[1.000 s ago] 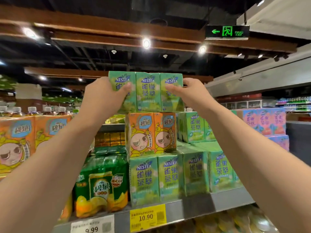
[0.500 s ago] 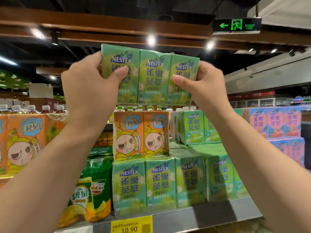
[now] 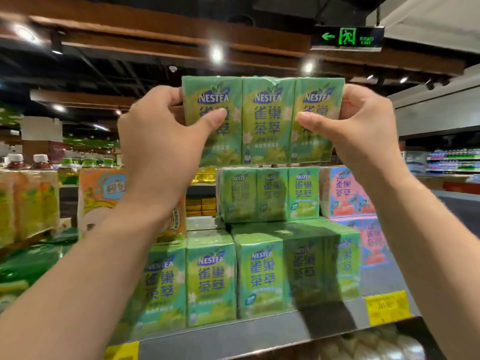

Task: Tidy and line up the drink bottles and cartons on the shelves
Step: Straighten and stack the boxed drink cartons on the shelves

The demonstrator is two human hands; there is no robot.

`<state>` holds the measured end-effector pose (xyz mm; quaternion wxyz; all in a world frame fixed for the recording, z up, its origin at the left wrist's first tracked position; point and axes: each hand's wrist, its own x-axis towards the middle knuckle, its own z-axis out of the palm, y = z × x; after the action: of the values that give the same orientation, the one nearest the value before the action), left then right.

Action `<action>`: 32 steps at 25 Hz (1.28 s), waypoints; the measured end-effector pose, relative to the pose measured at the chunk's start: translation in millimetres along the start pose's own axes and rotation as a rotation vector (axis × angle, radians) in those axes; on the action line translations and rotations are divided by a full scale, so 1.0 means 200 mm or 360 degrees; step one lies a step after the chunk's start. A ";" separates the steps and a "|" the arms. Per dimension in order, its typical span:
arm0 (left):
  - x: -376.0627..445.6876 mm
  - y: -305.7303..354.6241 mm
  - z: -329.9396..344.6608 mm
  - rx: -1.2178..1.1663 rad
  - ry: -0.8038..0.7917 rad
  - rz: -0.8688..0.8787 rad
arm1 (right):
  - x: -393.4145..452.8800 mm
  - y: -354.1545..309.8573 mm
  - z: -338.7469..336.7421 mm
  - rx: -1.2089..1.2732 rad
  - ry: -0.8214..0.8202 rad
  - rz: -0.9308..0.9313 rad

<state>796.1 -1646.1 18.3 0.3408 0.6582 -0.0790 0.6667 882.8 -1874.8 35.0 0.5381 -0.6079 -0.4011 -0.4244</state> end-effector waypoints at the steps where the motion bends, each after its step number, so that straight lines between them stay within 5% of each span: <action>1: -0.02 0.00 0.04 0.0028 -0.0008 -0.0027 | -0.01 0.03 -0.04 -0.0005 -0.0006 0.0017; 16: -0.42 -0.04 0.27 0.0450 -0.0469 -0.0379 | -0.36 0.40 -0.21 -0.0199 -0.0191 0.0521; 32: -0.44 0.04 0.22 0.0607 -0.0633 -0.0380 | -0.40 0.41 -0.22 -0.0493 -0.0302 0.0470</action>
<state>818.8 -1706.4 -55.6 0.2647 0.8327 0.0605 0.4826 930.6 -1928.9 -63.1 0.4545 -0.7724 -0.2867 -0.3386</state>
